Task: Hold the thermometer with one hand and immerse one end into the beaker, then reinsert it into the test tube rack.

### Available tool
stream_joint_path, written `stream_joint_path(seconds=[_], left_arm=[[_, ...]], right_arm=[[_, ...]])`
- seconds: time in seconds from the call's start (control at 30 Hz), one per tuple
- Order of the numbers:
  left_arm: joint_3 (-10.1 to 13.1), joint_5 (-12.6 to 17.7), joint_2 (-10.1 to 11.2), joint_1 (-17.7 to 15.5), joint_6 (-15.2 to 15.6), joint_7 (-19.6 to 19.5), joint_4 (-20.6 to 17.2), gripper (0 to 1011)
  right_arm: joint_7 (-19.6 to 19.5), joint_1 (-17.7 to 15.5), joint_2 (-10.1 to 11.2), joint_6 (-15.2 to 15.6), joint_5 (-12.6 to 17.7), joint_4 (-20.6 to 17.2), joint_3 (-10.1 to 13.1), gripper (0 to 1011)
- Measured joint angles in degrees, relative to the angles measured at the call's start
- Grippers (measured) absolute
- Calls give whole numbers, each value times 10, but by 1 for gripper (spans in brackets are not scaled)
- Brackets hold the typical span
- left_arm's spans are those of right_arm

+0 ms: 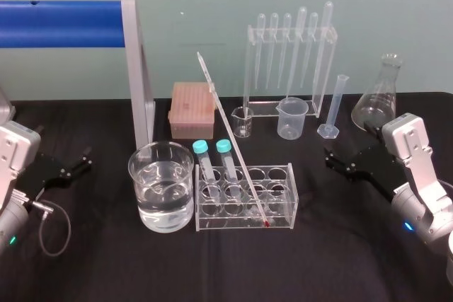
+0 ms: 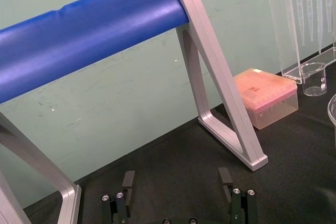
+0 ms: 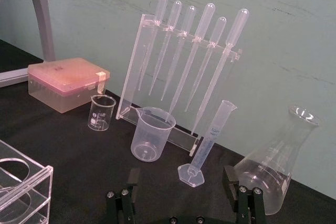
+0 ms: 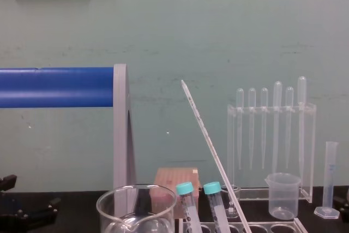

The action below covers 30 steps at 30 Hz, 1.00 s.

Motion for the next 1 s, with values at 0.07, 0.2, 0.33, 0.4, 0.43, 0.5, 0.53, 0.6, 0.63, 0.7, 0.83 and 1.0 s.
stream_joint_path(seconds=[0.07,0.2,0.33,0.4,0.43,0.5,0.53,0.6,0.63,0.7,0.83,1.0], left_arm=[[0,0,0,0,0,0,0,1008],[0,0,0,0,0,0,0,1008],[0,0,0,0,0,0,0,1008],[0,0,0,0,0,0,0,1008],[0,0,0,0,0,0,0,1008],[0,0,0,0,0,0,0,1008],[0,0,0,0,0,0,0,1008],[0,0,0,0,0,0,0,1008],[0,0,0,0,0,0,0,1008],[0,0,0,0,0,0,0,1008],[0,0,0,0,0,0,0,1008],[0,0,0,0,0,0,0,1008]], right_arm=[[0,0,0,0,0,0,0,1003],[0,0,0,0,0,0,0,1003],[0,0,0,0,0,0,0,1003],[0,0,0,0,0,0,0,1002],[0,0,0,0,0,0,0,1002],[0,0,0,0,0,0,0,1003],[0,0,0,0,0,0,0,1003],[0,0,0,0,0,0,0,1003],[0,0,0,0,0,0,0,1003],[0,0,0,0,0,0,0,1003],[0,0,0,0,0,0,0,1003],[0,0,0,0,0,0,0,1003]])
